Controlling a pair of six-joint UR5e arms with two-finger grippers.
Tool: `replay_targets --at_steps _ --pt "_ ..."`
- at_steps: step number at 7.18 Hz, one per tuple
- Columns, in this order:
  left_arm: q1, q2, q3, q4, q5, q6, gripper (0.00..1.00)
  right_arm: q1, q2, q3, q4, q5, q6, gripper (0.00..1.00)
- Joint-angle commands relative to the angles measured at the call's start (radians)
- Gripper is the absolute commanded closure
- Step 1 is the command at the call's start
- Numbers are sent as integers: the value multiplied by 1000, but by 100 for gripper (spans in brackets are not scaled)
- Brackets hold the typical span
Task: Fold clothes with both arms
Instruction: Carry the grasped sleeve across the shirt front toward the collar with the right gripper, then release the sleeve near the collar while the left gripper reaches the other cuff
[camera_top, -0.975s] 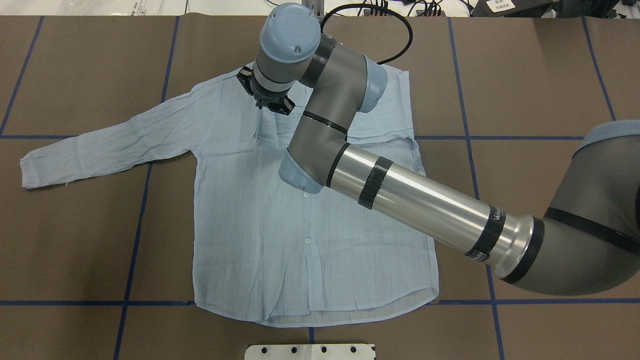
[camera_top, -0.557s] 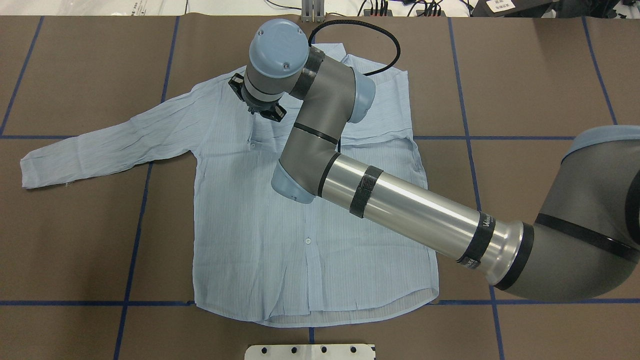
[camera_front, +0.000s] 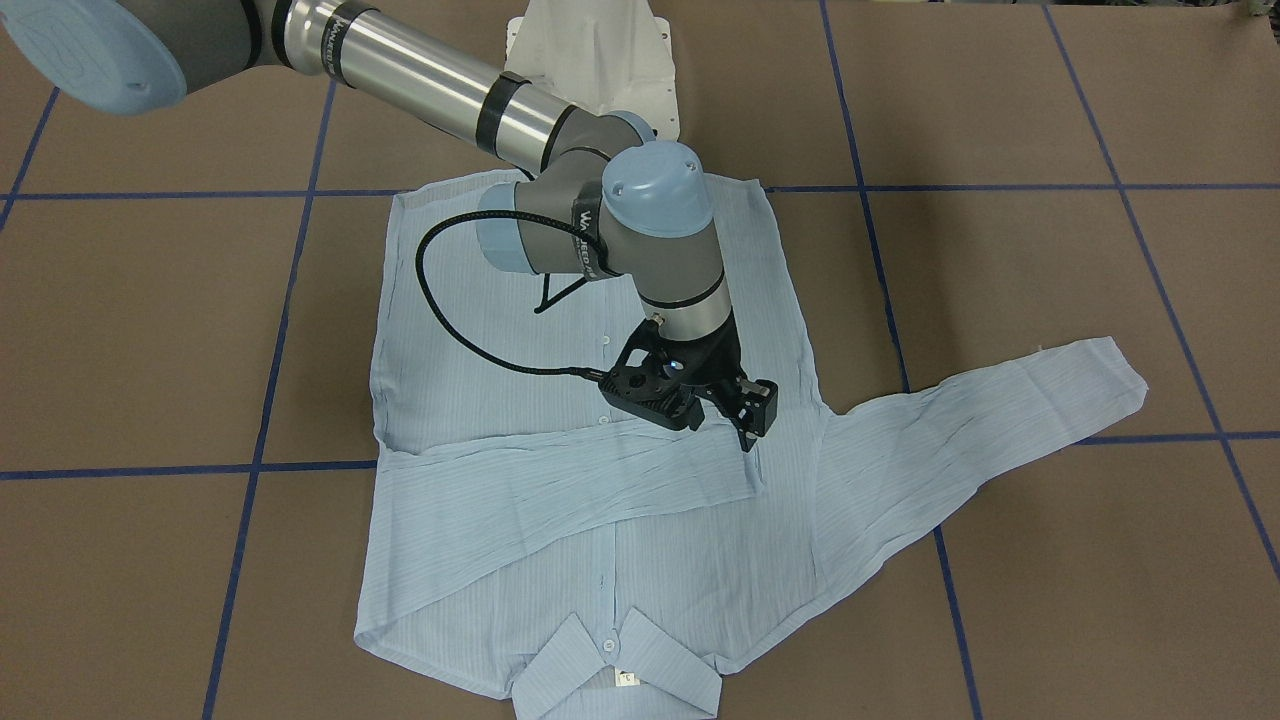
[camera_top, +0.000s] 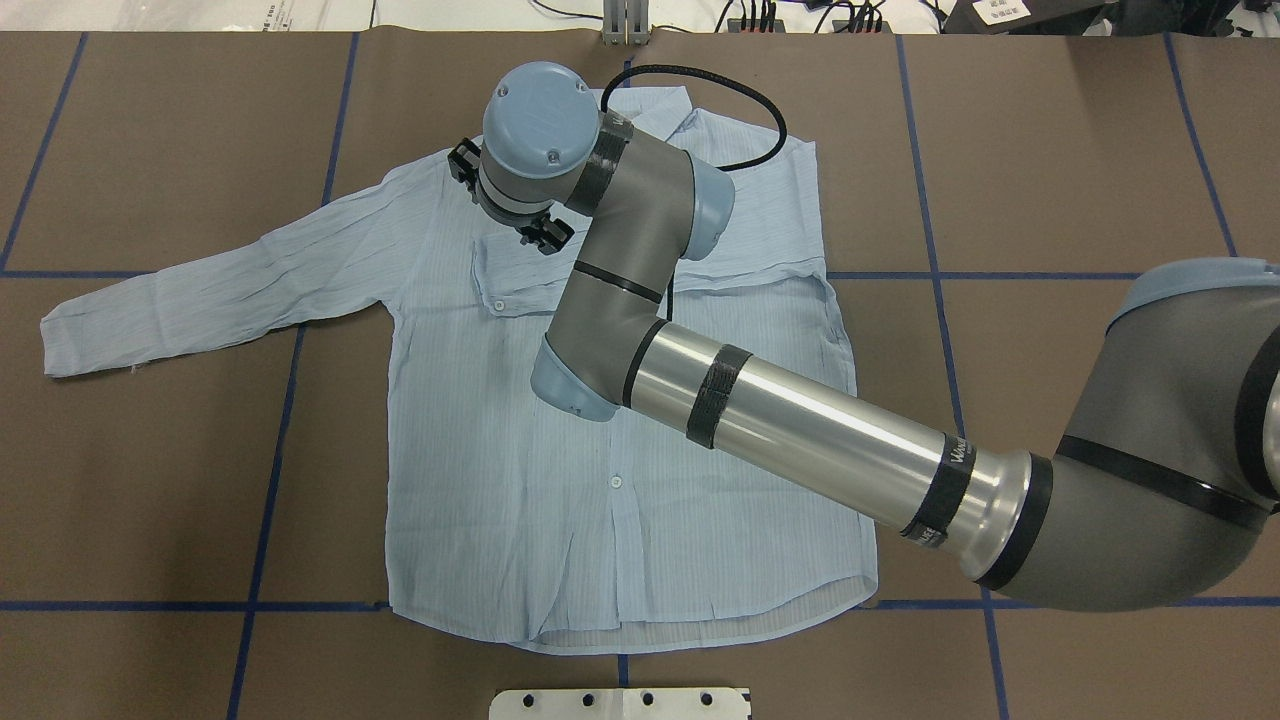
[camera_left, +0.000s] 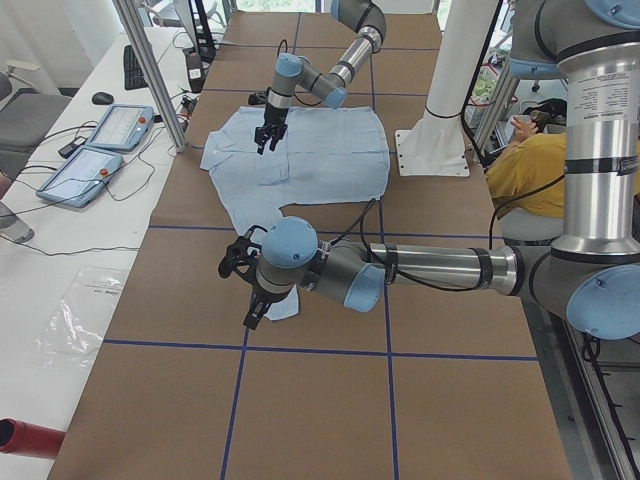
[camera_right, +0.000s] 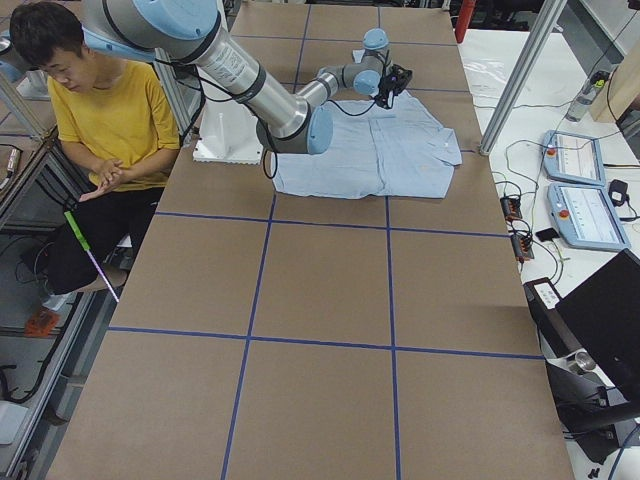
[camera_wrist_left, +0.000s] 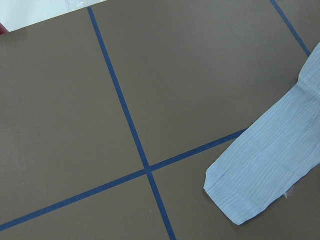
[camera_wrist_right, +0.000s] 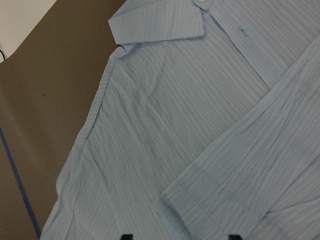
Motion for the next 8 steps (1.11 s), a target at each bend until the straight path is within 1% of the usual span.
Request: replay_targets --at_steps 1,2,3,4,5,6,7,8 --pt "106 -7 30 -3 -12 -161 0 9 -42 29 0 -4 3 1" --pt "155 -13 54 -49 -11 -291 2 43 -122 124 0 2 -6 0" --pt "212 -15 85 -125 -11 -447 2 63 -223 248 -3 12 -21 0" --pt "270 -30 164 -252 -9 -575 2 81 -274 300 -5 37 -36 0" --pt "280 -33 257 -385 9 -611 3 100 -317 327 -6 89 -64 0" --pt "294 -56 280 -417 41 -673 6 111 -377 389 -6 98 -107 0" --pt "337 -91 298 -417 97 -715 6 115 -417 423 -6 95 -137 0" --pt "358 -136 345 -424 131 -715 7 114 -431 428 -5 89 -144 0"
